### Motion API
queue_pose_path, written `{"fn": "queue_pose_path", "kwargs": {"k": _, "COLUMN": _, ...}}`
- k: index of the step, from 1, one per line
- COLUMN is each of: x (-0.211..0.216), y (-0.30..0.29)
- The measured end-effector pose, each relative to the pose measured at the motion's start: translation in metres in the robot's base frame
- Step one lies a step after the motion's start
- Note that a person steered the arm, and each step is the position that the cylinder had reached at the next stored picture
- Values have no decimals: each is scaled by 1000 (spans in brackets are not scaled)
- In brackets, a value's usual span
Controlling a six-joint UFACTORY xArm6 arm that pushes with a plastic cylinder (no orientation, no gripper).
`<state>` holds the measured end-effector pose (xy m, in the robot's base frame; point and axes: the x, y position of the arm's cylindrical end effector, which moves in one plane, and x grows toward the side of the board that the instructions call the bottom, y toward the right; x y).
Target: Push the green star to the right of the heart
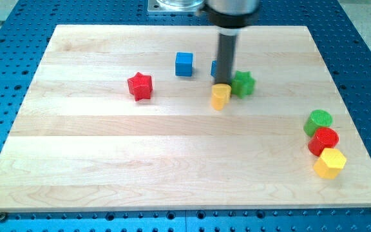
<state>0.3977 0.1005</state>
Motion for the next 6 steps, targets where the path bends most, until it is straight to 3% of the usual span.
{"fn": "queue_pose_path", "kwargs": {"k": 1, "x": -10, "y": 21}}
{"fn": "queue_pose_path", "kwargs": {"k": 2, "x": -41, "y": 6}}
{"fn": "queue_pose_path", "kwargs": {"k": 3, "x": -30, "y": 47}}
{"fn": "queue_pose_path", "kwargs": {"k": 4, "x": -8, "y": 51}}
{"fn": "queue_pose_path", "kwargs": {"k": 6, "x": -13, "y": 23}}
